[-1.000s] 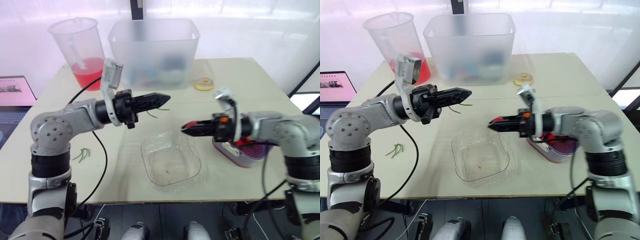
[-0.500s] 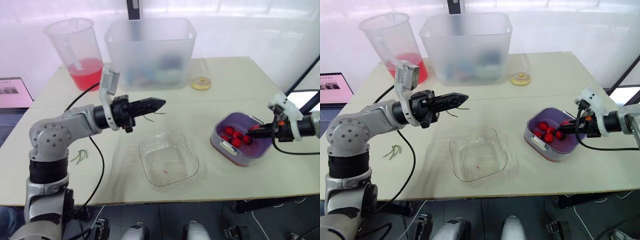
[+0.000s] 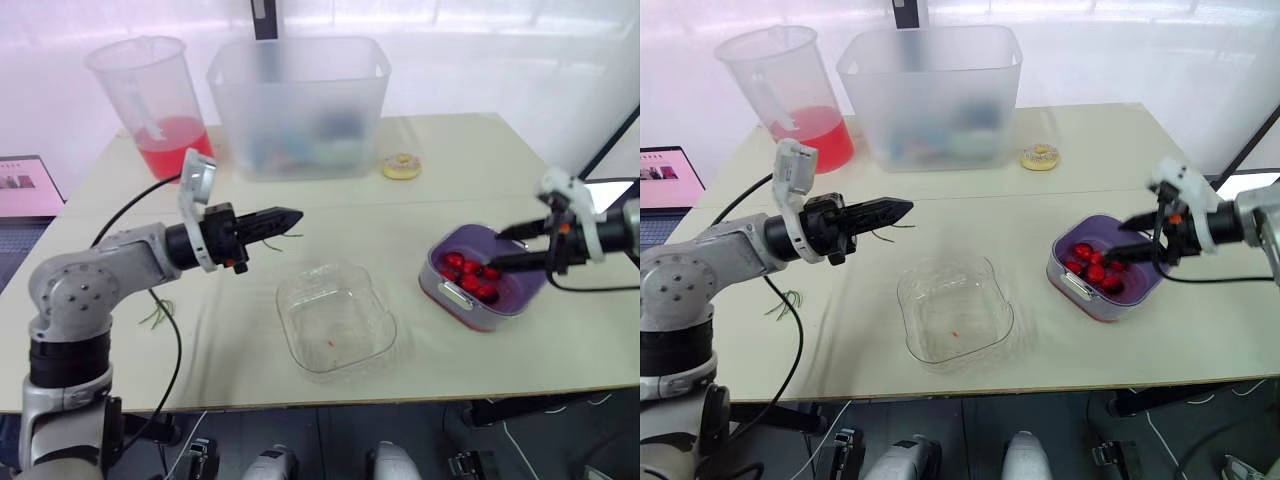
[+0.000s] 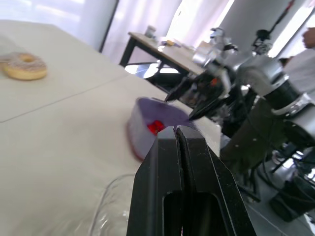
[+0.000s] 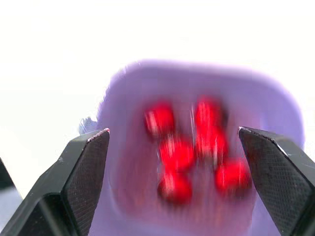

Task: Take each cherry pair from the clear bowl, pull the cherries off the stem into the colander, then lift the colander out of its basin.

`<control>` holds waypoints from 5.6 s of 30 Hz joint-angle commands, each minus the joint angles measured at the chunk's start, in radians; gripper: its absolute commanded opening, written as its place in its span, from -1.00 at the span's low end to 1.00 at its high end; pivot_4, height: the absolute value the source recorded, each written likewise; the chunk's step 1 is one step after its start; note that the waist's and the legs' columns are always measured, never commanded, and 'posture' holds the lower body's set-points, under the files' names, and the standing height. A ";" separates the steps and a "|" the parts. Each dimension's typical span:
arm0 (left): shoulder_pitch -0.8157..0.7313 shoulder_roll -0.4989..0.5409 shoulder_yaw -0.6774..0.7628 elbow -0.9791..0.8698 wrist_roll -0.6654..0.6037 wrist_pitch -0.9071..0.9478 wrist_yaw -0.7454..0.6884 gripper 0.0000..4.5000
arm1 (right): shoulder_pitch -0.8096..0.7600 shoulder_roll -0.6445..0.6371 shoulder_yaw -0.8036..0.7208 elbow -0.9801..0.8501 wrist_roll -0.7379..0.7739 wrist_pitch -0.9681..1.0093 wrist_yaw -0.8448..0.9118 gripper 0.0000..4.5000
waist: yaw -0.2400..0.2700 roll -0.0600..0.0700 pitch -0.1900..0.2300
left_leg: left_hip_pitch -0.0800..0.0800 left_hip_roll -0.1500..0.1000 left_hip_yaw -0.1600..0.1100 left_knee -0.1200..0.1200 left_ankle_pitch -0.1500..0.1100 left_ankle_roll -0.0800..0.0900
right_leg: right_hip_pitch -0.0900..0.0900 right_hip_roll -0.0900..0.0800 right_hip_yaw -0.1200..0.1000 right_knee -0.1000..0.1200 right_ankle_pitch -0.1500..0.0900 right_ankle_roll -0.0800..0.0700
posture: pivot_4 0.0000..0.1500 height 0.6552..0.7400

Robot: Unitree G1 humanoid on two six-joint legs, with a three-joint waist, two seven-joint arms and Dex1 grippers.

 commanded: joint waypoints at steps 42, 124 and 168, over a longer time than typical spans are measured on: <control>0.367 0.289 0.194 -0.008 0.461 -0.523 -0.464 0.98 | 0.080 -0.120 -0.117 -0.179 0.067 0.080 -0.063 1.00 | 0.033 0.001 0.000 | -0.001 -0.002 0.000 0.000 0.000 0.000 | -0.002 -0.002 0.001 0.000 0.000 0.000 | 1.00 1.00; 0.058 0.107 -0.077 0.131 0.580 -0.591 -0.536 1.00 | 0.302 0.001 -0.045 -0.798 0.255 0.735 -0.800 -0.91 | 0.028 0.003 0.001 | 0.002 -0.001 -0.001 0.002 -0.001 0.001 | 0.005 -0.001 -0.004 0.001 0.000 0.000 | 1.00 1.00; -0.070 0.043 -0.192 0.257 0.664 -0.649 -0.633 1.00 | 0.194 -0.226 -0.269 -0.932 0.488 0.873 -0.721 -0.91 | 0.029 0.003 0.001 | 0.002 -0.001 0.000 0.002 -0.001 0.001 | 0.005 -0.001 -0.004 0.001 0.000 0.000 | 1.00 1.00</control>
